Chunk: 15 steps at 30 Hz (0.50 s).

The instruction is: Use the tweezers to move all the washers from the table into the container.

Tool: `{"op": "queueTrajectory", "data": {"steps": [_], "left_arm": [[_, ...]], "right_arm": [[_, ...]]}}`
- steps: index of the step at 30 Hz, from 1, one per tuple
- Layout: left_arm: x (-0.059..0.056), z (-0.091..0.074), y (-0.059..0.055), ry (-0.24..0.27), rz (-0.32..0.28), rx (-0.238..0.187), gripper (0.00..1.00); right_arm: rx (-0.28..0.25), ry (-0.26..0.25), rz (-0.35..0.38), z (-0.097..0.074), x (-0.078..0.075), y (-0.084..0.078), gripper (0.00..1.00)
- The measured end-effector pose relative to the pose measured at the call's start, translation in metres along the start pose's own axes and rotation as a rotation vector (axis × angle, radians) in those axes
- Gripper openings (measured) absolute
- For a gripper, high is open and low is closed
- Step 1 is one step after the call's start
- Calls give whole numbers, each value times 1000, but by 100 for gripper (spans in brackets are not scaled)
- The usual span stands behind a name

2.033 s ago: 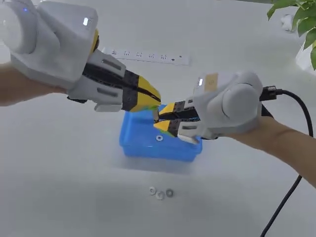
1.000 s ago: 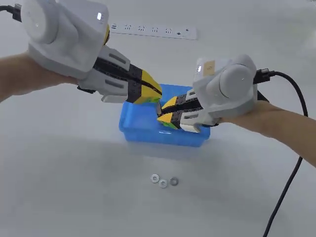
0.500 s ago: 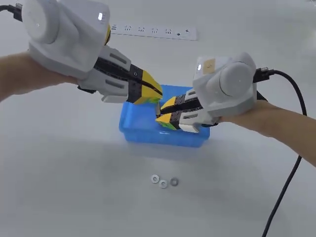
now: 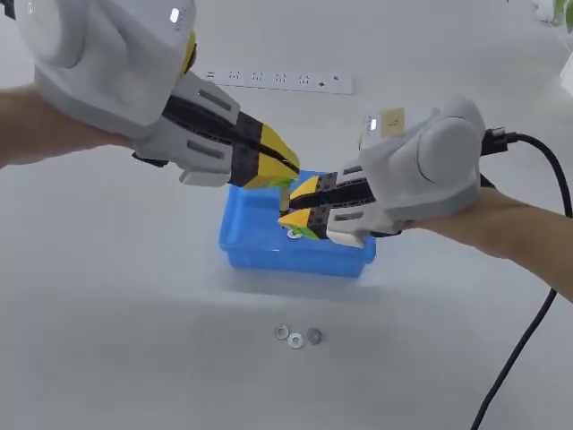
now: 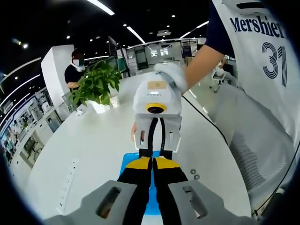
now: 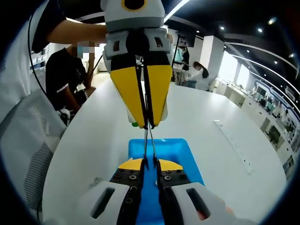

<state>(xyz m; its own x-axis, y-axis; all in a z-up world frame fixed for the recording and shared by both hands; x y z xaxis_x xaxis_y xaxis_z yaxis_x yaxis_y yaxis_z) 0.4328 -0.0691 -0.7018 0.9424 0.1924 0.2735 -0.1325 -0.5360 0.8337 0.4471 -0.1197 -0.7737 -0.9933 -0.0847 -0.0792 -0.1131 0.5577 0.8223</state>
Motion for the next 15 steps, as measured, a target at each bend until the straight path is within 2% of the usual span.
{"op": "queueTrajectory", "data": {"steps": [7,15], "left_arm": [[-17,-9,10,-28,11,9,5],[-46,-14,13,-55,-5,5,5]], "right_arm": [[-26,36,20,-9,20,6,13],[-5,71,29,-7,48,4,13]]}}
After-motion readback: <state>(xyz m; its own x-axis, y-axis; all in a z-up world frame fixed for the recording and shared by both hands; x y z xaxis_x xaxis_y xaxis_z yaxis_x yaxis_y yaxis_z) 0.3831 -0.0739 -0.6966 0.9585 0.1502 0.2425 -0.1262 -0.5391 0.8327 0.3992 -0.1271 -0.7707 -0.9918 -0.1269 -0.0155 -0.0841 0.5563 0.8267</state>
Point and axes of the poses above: the centre of the closed fingertips' face, and the gripper's own axes: z roughly forward along the fingers, x roughly to its left, y roughly out of its top, the point moved 5 cm from there along -z, roughly backward along the fingers, and after that the axes turned 8 degrees about y, right-handed, at the moved point
